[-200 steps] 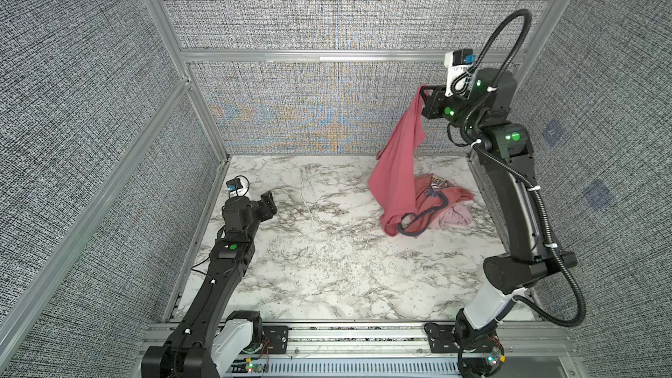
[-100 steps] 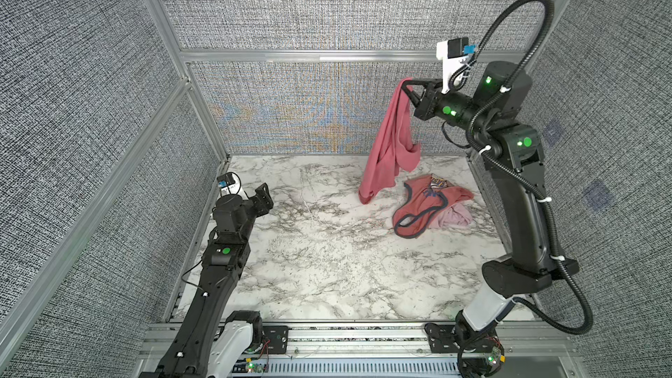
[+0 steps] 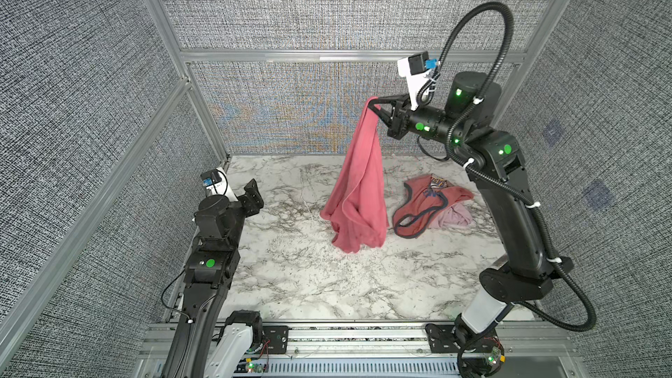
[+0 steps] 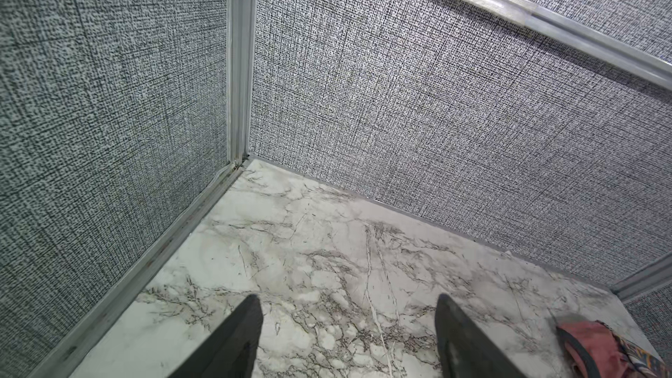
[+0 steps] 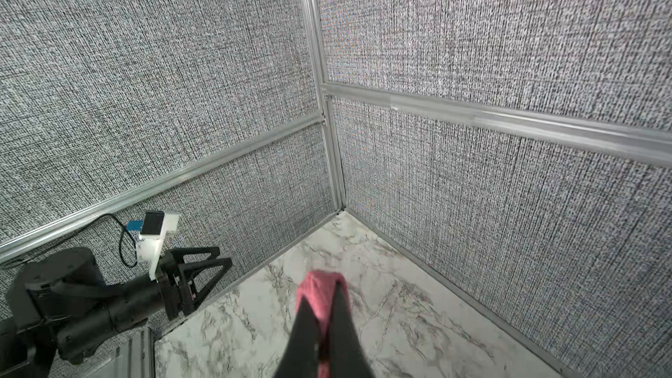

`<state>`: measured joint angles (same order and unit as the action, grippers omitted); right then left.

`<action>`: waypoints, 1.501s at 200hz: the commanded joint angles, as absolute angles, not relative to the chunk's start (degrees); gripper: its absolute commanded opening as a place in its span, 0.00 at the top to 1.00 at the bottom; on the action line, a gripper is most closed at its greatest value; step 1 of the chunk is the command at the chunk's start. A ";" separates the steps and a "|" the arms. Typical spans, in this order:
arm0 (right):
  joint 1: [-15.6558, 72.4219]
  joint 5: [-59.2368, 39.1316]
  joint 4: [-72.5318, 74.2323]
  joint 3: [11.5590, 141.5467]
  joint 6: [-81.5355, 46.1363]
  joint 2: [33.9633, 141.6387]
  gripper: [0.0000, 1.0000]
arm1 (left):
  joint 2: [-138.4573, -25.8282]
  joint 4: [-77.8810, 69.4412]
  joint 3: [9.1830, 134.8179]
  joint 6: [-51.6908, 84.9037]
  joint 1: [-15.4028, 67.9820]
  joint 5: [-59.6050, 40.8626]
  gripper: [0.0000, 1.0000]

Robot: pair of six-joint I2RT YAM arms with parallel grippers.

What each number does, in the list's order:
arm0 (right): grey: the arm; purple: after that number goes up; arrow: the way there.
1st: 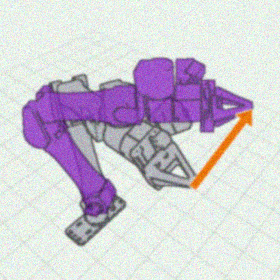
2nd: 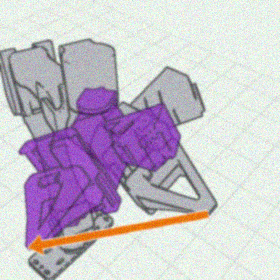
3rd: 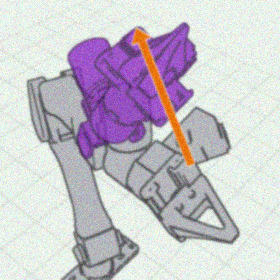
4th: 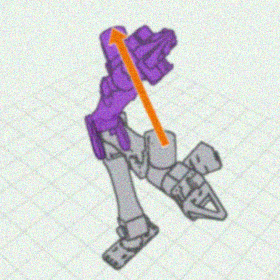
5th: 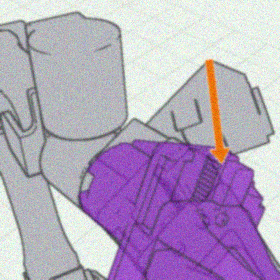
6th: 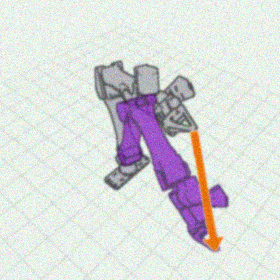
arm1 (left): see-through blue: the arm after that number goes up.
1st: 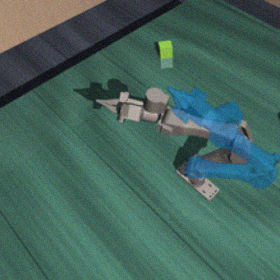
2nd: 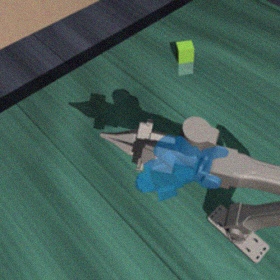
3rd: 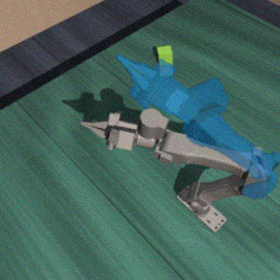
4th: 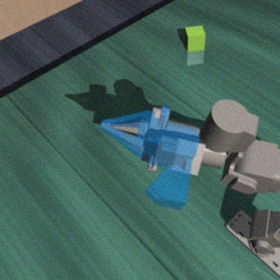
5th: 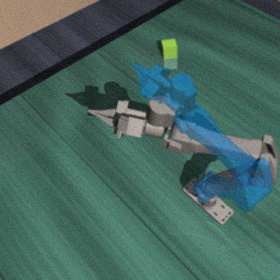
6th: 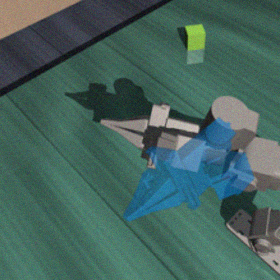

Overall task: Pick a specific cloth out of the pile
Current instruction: 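Lay the shirt down near the left gripper while the left arm reaches forward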

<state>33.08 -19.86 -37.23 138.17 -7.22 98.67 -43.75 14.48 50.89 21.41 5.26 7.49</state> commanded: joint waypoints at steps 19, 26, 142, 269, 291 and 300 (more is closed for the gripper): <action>36.53 -17.76 -34.75 133.66 -6.20 98.43 1.00 | -41.70 16.34 50.95 20.66 5.26 9.45 0.23; 37.32 -17.67 -34.50 133.66 -6.41 99.06 1.00 | -41.37 16.43 50.94 20.69 5.20 9.49 0.23; 52.39 -23.33 -23.99 143.21 -14.48 125.38 1.00 | -34.98 25.40 57.29 19.08 5.22 14.39 0.23; 64.06 -27.77 -19.05 147.77 -22.63 145.19 0.77 | -34.97 29.53 63.43 17.02 5.24 16.10 0.20; 64.32 -27.56 -19.94 146.31 -21.65 144.04 0.59 | -36.00 29.88 63.72 17.22 5.21 15.49 0.20; 64.29 -27.06 -19.82 144.16 -20.49 142.43 0.52 | -36.65 29.97 63.72 17.47 5.25 14.76 0.20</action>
<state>64.53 -27.42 -21.21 146.54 -21.87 145.23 -35.53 29.89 63.40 17.58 5.26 16.08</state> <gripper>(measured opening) 0.405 0.798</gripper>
